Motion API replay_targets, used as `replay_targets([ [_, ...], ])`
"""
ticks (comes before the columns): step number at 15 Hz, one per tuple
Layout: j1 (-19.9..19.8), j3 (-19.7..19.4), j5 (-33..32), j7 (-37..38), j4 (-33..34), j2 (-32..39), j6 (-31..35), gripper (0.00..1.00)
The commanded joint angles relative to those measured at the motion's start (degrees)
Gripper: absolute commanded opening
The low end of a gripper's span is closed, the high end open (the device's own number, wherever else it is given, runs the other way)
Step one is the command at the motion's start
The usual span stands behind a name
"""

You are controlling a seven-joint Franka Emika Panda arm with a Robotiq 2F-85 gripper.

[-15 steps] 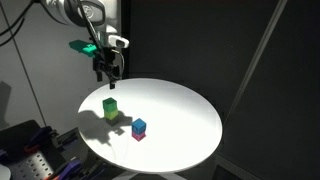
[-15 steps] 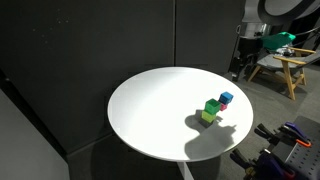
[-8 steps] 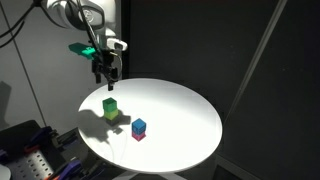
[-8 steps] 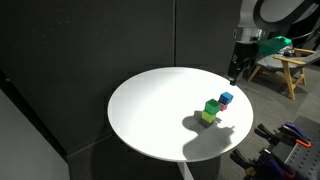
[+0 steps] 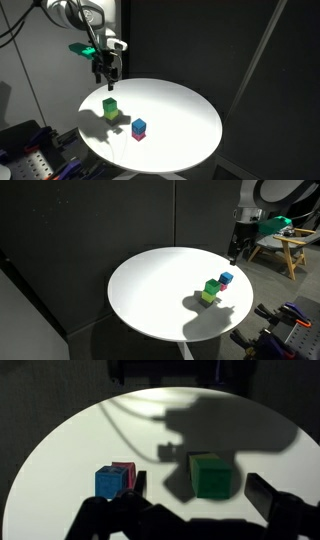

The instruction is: Pick up the blue block and put it on the pink block

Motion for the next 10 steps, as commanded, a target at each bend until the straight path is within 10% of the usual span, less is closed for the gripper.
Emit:
replay_targets([
  [1, 0.0, 0.0, 0.0, 0.0, 0.1, 0.0, -0.1, 1.0],
  [10, 0.0, 0.1, -0.1, 0.2, 0.0, -0.4, 0.1, 1.0],
])
